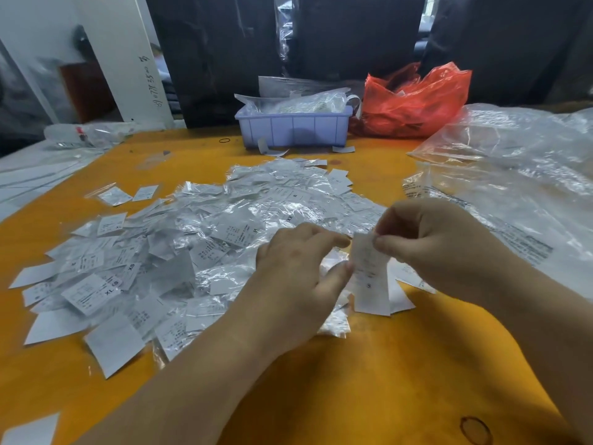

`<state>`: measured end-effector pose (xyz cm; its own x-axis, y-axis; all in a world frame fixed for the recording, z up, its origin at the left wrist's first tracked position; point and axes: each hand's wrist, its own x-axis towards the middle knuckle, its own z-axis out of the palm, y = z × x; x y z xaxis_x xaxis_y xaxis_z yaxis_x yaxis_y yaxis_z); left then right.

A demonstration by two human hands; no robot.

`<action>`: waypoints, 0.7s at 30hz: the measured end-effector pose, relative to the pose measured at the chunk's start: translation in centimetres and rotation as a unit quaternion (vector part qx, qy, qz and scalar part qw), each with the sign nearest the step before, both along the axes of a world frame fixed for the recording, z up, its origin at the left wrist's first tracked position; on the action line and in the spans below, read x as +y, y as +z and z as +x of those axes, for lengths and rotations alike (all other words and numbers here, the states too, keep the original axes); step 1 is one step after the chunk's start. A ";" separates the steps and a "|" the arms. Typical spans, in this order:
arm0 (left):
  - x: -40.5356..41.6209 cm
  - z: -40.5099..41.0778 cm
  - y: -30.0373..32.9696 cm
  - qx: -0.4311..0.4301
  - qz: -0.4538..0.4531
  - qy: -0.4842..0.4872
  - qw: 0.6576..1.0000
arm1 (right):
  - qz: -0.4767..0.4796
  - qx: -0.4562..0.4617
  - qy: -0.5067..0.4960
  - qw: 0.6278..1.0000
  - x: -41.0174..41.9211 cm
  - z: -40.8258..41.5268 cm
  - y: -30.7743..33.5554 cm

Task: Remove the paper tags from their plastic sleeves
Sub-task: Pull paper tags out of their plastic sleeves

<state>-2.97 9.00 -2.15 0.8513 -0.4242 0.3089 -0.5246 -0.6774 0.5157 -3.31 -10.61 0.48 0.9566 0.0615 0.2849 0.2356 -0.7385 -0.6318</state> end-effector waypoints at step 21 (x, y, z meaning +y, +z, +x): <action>0.4 0.4 0.0 0.020 -0.127 0.078 0.989 | -0.100 -0.005 -0.049 0.994 -0.5 0.4 -0.8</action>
